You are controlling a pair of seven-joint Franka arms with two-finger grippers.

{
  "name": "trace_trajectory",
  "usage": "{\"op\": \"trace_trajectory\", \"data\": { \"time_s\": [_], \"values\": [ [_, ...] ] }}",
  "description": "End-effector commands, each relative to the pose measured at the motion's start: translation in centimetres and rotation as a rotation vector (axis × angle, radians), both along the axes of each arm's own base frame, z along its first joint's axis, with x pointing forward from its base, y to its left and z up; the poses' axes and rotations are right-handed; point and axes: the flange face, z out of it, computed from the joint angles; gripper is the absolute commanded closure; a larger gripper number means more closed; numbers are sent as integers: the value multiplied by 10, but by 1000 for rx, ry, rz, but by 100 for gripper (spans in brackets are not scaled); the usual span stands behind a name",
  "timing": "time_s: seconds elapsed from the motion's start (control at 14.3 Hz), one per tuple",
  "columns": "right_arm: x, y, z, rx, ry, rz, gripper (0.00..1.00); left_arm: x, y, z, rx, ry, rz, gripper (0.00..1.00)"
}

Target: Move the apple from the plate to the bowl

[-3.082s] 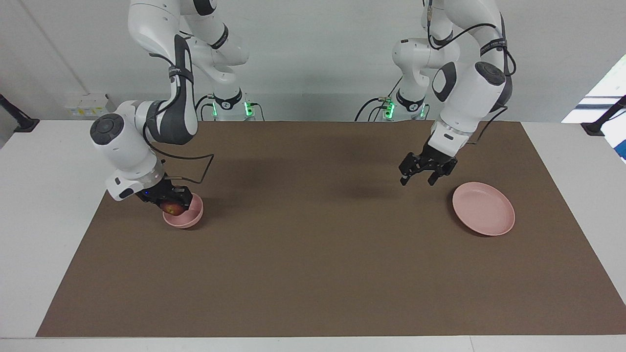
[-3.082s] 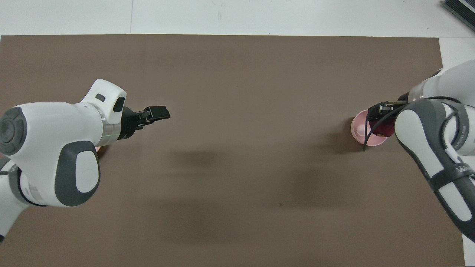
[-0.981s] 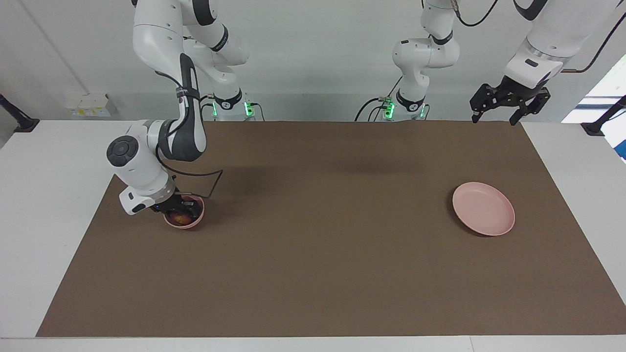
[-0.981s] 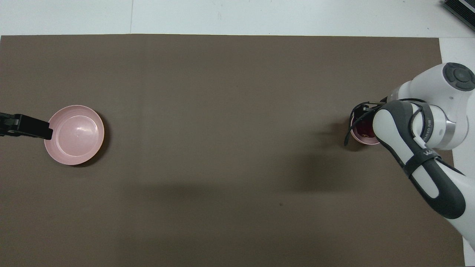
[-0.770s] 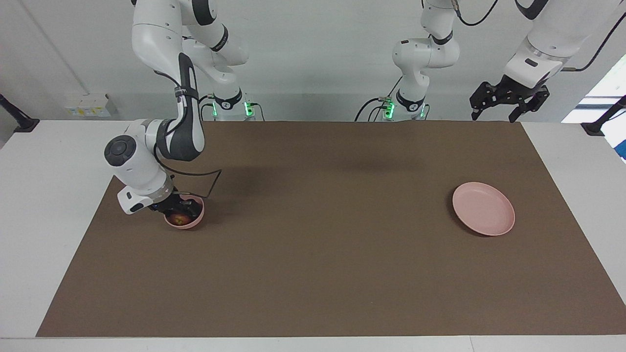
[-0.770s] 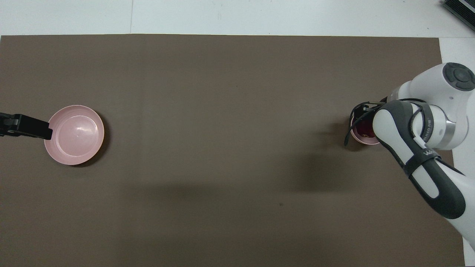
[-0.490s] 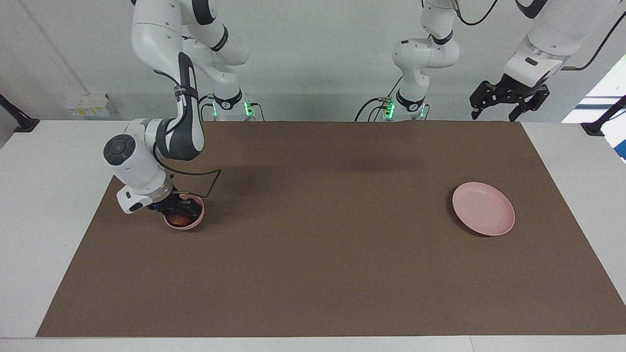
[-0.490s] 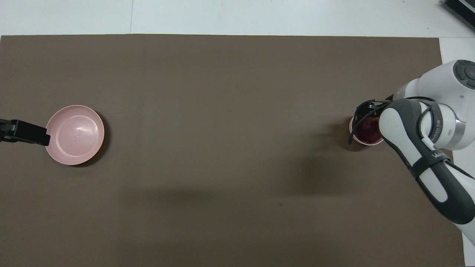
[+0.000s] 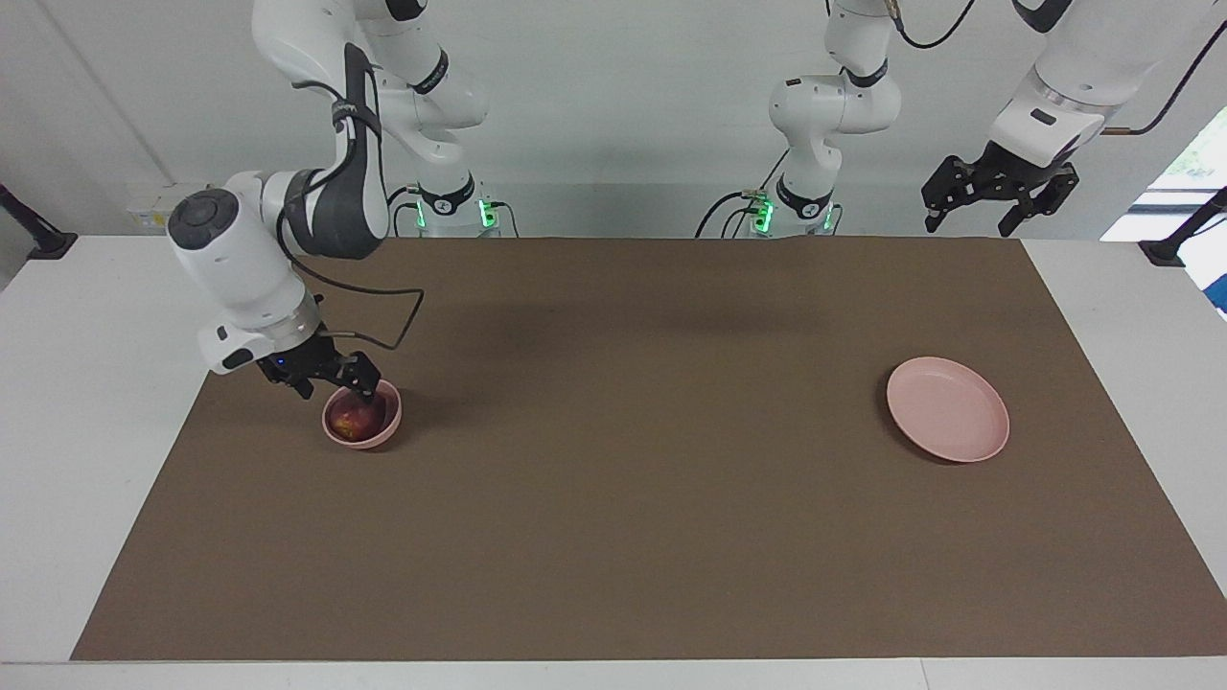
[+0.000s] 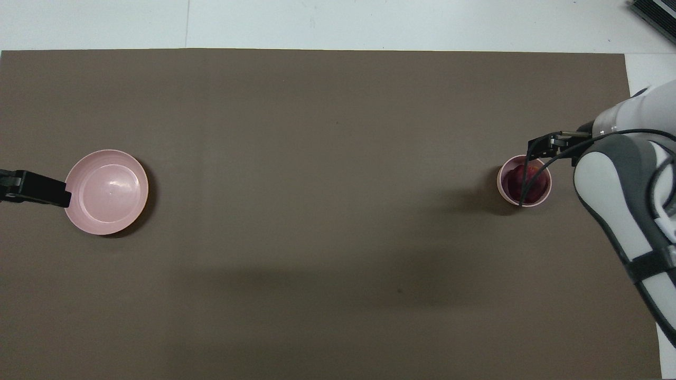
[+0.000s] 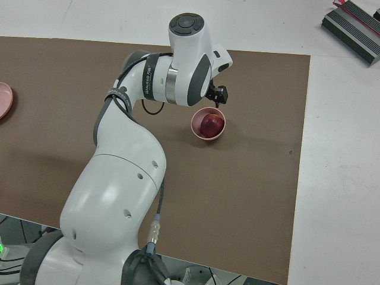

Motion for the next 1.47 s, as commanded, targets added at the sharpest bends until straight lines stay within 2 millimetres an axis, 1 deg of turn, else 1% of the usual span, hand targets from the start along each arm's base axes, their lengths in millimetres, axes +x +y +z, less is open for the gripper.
{"op": "trace_trajectory", "data": {
  "time_s": [0.0, 0.07, 0.21, 0.28, 0.42, 0.49, 0.7, 0.77, 0.84, 0.91, 1.12, 1.33, 1.4],
  "values": [
    [-14, 6, 47, -15, -8, -4, 0, -5, 5, 3, 3, 2, 7, 0],
    [-20, 7, 62, -14, -6, -2, 0, -5, 5, 3, 3, 2, 8, 0],
    [-40, 12, 94, -11, 1, 6, 0, -6, 4, 3, 3, 2, 6, 0],
    [-52, 20, 110, -12, 4, 23, 0, -6, 4, 3, 3, 2, 6, 0],
    [-74, 18, 143, -25, 14, 29, 0, -6, 4, 3, 3, 2, 6, 0],
    [-81, 16, 153, -23, 24, 33, 0, -6, 4, 3, 3, 2, 6, 0],
    [-99, 18, 191, -22, 50, 37, 0, -6, 4, 3, 3, 2, 6, 0],
    [-107, 19, 199, -20, 64, 38, 0, -5, 4, 3, 3, 2, 8, 0],
    [-113, 20, 203, -20, 66, 38, 0, -5, 4, 3, 3, 2, 8, 0],
    [-114, 21, 201, -18, 69, 37, 0, -5, 4, 3, 3, 2, 8, 0],
    [-112, 18, 202, -6, 59, 38, 0, -4, 4, 3, 3, -6, 6, 0],
    [-112, 10, 203, -2, 55, 35, 0, -3, 4, 4, 4, -11, 6, 0],
    [-112, 11, 203, -4, 54, 38, 0, -3, 4, 4, 6, -11, 6, 0]
  ]
}}
